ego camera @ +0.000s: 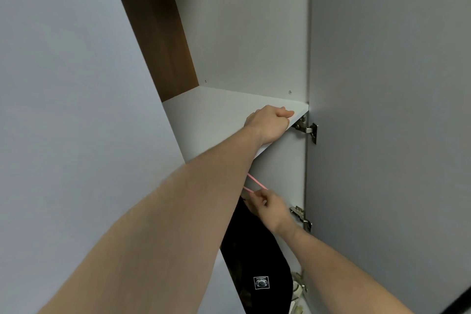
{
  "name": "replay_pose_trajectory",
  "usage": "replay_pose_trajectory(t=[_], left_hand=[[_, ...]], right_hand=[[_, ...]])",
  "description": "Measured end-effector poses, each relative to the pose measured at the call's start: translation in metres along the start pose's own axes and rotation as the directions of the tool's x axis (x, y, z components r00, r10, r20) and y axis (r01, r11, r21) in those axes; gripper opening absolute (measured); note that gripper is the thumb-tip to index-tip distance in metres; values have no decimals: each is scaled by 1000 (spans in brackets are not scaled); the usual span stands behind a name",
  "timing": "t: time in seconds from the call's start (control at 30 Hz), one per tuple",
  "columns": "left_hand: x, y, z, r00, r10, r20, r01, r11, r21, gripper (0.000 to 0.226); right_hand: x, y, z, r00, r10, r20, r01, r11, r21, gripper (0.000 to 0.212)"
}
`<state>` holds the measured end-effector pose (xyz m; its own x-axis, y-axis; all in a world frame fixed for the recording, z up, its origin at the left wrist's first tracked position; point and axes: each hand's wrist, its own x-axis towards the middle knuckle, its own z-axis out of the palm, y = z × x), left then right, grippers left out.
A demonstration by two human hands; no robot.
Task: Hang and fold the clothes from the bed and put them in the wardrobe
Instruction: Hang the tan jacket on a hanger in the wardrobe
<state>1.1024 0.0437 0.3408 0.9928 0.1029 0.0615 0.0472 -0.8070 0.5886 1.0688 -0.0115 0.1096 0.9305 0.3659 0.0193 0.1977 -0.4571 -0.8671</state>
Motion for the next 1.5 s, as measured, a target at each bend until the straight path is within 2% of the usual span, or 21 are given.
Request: replay_pose_trajectory(t=[0.07, 0.13, 0.23, 0.33, 0.43, 0.5, 0.57, 0.63, 0.73, 0.9, 1.23, 1.37, 1.5], left_hand=[[0, 0, 0, 1000, 4, -9, -3, 1000, 17, 51], [0, 0, -1, 1000, 9, -17, -8, 999, 41, 51], [1, 0, 0, 1000, 11, -25, -10, 999, 46, 50], [1, 0, 0, 999, 12, -33, -11, 999, 54, 50], [3, 0, 2, 999, 19, -41, -16, 997, 74, 49], [4, 0, 3, 999, 24, -34, -21, 996, 88, 50], [6, 0, 4, 999, 25, -33, -22, 996, 91, 50], [5, 1, 4, 999, 27, -33, -24, 995, 95, 50], [4, 1, 3, 999, 41, -29, -37, 994, 106, 50], [2, 2, 0, 998, 56, -30, -52, 991, 119, 50], [0, 2, 1, 997, 62, -42, -55, 985, 161, 52], [-1, 0, 2, 996, 61, -58, -49, 983, 179, 52], [-9, 7, 5, 987, 117, -107, -89, 968, 234, 49]], right_hand=[[6, 7, -14, 989, 18, -145, -27, 997, -65, 20], [12, 12, -25, 981, 52, -187, -79, 987, -139, 20], [22, 15, -35, 983, 133, -130, -162, 955, -247, 45], [34, 14, -34, 987, 154, -35, -157, 928, -339, 56], [42, 13, -27, 981, 190, 42, -158, 901, -404, 50], [42, 13, -24, 977, 200, 78, -151, 897, -416, 30], [40, 13, -22, 978, 192, 84, -142, 902, -407, 15], [40, 14, -22, 984, 168, 59, -135, 920, -369, 20], [37, 14, -29, 994, 100, -52, -111, 954, -278, 24], [26, 8, -56, 968, 135, -212, -173, 970, -171, 22], [-51, 15, -101, 920, 296, -257, -334, 935, -120, 17], [-84, 16, -113, 904, 328, -275, -365, 926, -96, 19], [-126, 17, -127, 889, 347, -299, -374, 927, -36, 18]])
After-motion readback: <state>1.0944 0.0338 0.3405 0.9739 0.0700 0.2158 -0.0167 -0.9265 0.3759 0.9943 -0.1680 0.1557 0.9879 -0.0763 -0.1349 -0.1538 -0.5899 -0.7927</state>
